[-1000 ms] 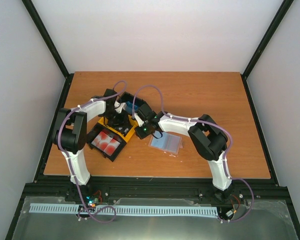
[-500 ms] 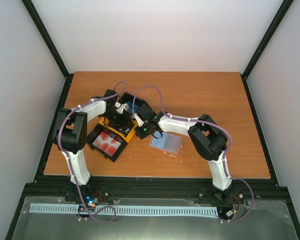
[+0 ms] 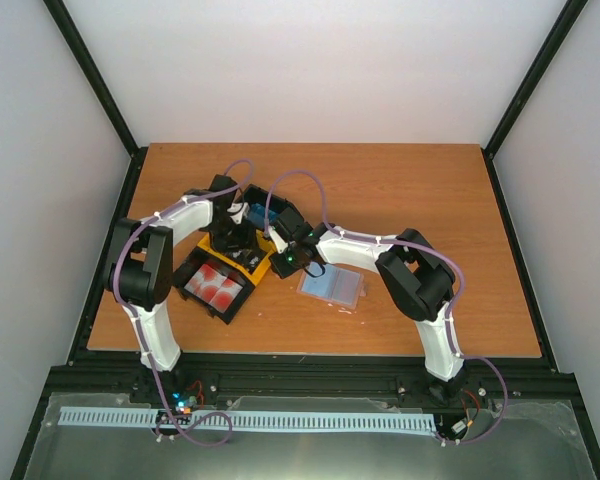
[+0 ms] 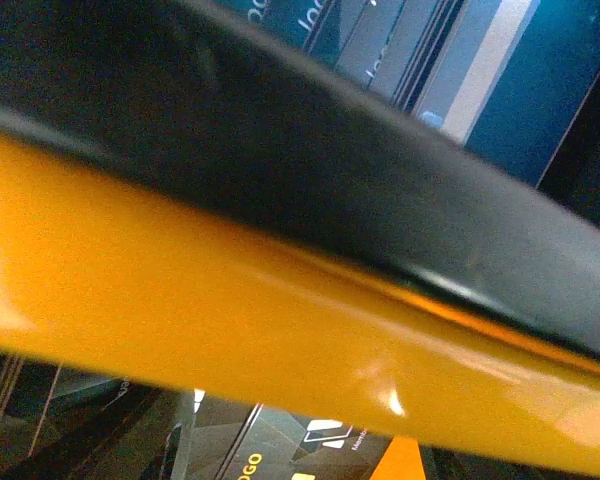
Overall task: Put the credit cards into the card holder
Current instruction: Pick up the credit card from the storage box.
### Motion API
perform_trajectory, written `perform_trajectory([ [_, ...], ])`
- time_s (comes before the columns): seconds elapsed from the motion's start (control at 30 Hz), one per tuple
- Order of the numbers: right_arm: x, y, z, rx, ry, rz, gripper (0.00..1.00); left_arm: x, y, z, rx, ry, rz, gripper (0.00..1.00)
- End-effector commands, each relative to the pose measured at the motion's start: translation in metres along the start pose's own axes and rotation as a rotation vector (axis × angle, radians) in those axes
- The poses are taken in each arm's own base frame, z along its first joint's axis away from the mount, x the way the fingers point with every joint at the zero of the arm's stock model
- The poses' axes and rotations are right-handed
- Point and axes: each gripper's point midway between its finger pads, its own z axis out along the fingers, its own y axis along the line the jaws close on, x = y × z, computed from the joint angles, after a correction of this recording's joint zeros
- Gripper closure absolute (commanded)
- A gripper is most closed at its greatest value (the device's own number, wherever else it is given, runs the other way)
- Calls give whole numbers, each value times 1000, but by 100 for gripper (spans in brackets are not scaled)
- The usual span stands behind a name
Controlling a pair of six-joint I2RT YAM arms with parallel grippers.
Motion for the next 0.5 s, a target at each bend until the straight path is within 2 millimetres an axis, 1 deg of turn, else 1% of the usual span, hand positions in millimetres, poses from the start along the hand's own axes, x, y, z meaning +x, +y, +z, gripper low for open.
perform_trajectory([
  [0.0, -2, 4, 6, 0, -3, -7, 71, -17, -3, -17, -28, -61, 15, 38],
  [0.07, -2, 4, 6, 0, -3, -7, 71, -21, -11, -24, 4, -79, 27, 38],
  [0.13, -3, 4, 6, -2, -5, -8, 71, -26, -13, -31, 4, -106, 31, 39],
  [0.23, -4, 4, 6, -2, -7, -8, 71, -33, -3, -38, -63, -153, 22, 39],
  [0.3, -4, 4, 7, -3, -5, -7, 71, -37, 6, -41, -118, -178, 9, 37],
  [0.37, -2, 4, 8, -2, 0, -5, 71, -39, 13, -40, -152, -194, 3, 33],
  [0.47, -2, 3, 8, -1, 1, -5, 71, -39, 16, -32, -160, -186, 10, 26],
])
